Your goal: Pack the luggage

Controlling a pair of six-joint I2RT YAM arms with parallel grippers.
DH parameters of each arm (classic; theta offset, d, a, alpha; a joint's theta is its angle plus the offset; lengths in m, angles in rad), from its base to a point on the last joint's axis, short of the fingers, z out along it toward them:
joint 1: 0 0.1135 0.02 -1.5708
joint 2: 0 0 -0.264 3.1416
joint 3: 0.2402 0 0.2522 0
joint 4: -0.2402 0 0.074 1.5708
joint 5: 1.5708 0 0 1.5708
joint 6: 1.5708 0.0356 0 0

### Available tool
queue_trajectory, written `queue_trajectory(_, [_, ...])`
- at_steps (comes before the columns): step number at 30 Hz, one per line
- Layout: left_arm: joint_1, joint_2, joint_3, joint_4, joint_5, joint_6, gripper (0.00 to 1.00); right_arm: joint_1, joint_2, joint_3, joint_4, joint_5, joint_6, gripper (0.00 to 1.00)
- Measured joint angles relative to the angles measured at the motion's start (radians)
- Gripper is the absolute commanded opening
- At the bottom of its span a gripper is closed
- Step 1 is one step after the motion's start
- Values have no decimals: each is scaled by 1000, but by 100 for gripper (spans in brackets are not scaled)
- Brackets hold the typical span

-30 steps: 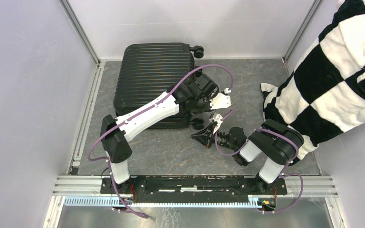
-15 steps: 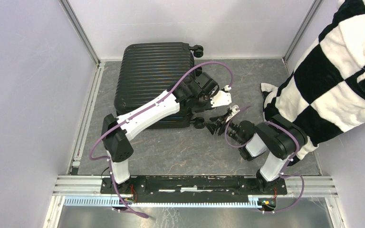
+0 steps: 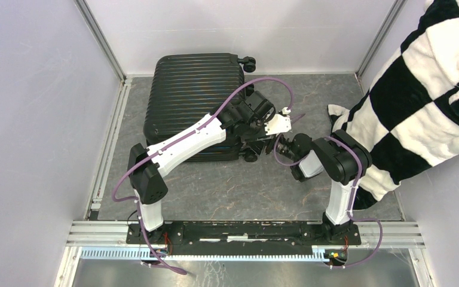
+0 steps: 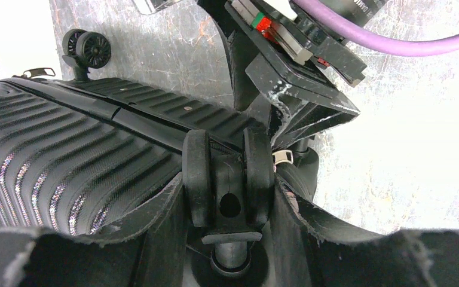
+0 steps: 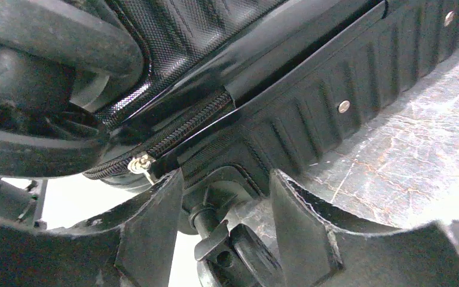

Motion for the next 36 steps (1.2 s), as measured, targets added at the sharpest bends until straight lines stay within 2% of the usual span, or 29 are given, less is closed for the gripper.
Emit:
queue_trajectory(9, [2, -3, 0, 0, -2, 0, 2, -19, 35, 48, -7, -118, 65, 60])
queue_trajectory(17, [2, -3, 0, -2, -1, 0, 2, -37, -15, -116, -1, -90, 36, 61])
queue_trajectory(21, [2, -4, 0, -2, -1, 0, 2, -59, -28, -145, -2, -74, 21, 61])
queue_trajectory(36, [2, -7, 0, -2, -2, 1, 2, -41, -19, 69, 0, -220, 19, 62])
